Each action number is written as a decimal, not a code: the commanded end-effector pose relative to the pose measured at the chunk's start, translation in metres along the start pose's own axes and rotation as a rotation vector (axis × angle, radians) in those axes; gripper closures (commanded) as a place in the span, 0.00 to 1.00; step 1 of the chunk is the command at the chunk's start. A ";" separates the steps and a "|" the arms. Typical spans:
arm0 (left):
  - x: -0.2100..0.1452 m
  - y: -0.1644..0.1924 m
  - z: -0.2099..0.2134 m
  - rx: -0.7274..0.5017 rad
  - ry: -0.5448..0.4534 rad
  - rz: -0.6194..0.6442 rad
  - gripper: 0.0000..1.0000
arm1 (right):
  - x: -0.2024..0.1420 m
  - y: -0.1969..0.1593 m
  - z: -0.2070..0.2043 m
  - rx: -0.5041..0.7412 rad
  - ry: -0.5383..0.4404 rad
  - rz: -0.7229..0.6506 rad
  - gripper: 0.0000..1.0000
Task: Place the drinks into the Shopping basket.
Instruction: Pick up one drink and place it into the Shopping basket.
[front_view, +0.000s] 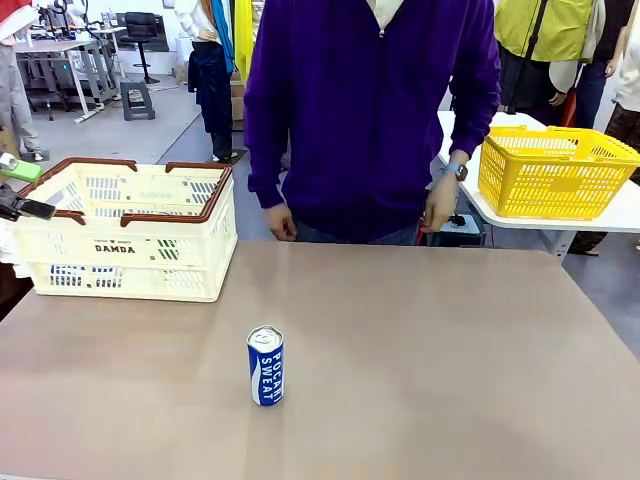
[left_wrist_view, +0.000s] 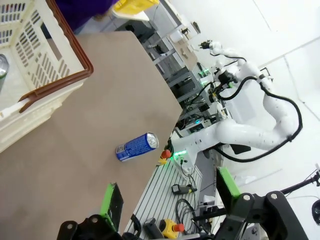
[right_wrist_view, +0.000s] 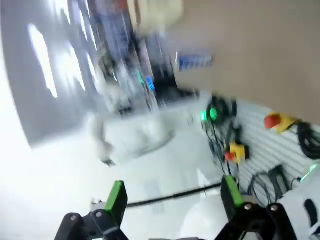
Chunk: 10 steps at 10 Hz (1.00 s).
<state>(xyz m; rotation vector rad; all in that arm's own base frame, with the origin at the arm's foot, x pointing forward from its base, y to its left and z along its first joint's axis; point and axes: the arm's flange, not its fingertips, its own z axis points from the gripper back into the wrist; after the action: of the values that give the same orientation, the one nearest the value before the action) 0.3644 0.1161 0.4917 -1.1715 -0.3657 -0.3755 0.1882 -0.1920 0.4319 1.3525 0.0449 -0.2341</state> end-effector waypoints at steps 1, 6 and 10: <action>0.001 -0.002 0.001 0.002 -0.001 0.004 0.00 | 0.032 -0.080 0.077 0.192 -0.426 0.075 0.00; 0.001 -0.002 0.001 0.002 -0.001 0.004 0.00 | 0.000 0.000 0.000 0.000 0.000 0.000 0.00; 0.033 -0.017 0.008 0.126 0.058 0.140 0.00 | 0.000 0.000 0.000 0.000 0.000 0.000 0.00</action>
<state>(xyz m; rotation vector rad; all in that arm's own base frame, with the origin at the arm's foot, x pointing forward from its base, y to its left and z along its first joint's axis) 0.3703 0.1166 0.4991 -1.1382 -0.3421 -0.3355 0.1909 -0.1931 0.4312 1.3341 0.0453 -0.2183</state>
